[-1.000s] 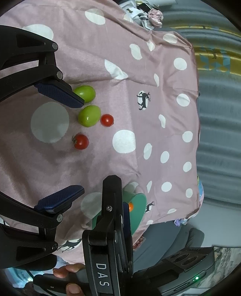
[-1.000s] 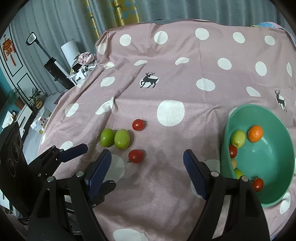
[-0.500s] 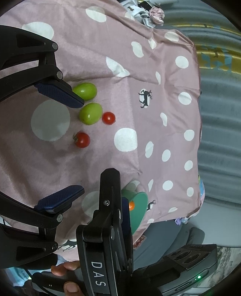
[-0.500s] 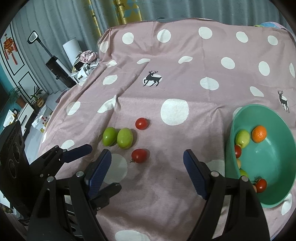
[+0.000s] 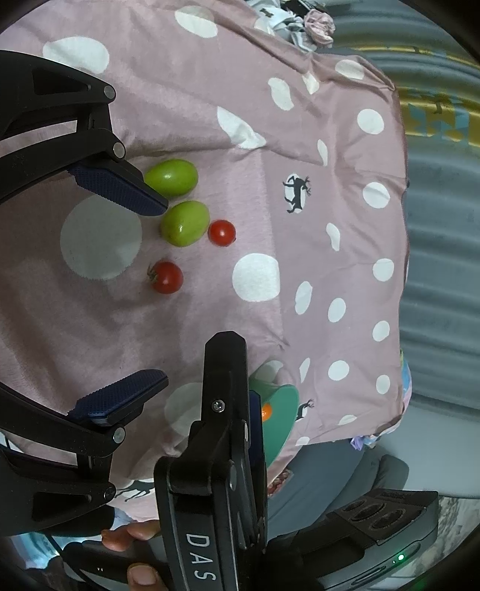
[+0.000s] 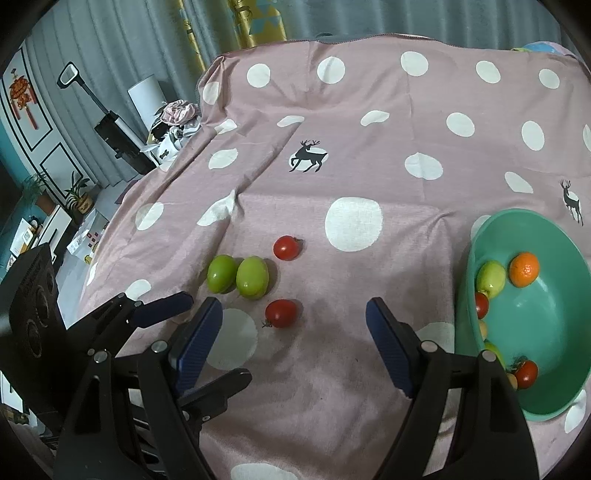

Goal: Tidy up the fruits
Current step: 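Move the left gripper toward a red cherry tomato while the right gripper approaches another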

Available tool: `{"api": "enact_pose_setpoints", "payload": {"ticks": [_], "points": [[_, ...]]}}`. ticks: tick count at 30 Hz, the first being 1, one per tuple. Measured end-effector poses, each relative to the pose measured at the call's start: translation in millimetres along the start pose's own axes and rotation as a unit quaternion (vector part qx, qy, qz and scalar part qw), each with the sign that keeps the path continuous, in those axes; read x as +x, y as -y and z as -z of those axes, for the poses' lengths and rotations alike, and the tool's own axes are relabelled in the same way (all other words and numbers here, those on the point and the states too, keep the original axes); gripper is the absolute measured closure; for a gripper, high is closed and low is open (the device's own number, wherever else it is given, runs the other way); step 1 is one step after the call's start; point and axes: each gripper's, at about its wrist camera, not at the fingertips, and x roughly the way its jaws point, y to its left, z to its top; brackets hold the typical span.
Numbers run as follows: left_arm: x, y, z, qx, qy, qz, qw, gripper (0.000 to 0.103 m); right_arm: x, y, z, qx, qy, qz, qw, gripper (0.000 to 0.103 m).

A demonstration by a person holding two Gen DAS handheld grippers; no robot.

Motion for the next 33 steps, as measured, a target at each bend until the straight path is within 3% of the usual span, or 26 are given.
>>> {"api": "enact_pose_setpoints", "payload": {"ticks": [12,16,26,30,33], "points": [[12.6,-3.7,-0.7,-0.013,-0.016,0.03,0.9993,0.018,3.5,14.4,-3.2,0.014,0.001,-0.015,1.0,0.022],[18.1,-10.3,-1.4,-0.041,-0.027,0.06,0.997,0.018,2.8,19.8,-1.8,0.019,0.002,-0.023,1.0,0.022],[29.5,-24.4,0.7,-0.088,-0.045,0.077,0.9921,0.018,1.4,45.0,0.5,0.048,0.016,-0.048,0.998,0.022],[35.3,-25.8,-2.3,-0.094,-0.056,0.082,0.9906,0.023,5.0,52.7,3.9,0.056,0.015,-0.064,0.996,0.022],[41.3,-23.5,-6.1,-0.089,-0.064,0.079,0.9908,0.033,5.8,60.2,6.5,0.065,0.016,-0.074,0.995,0.022]]}}
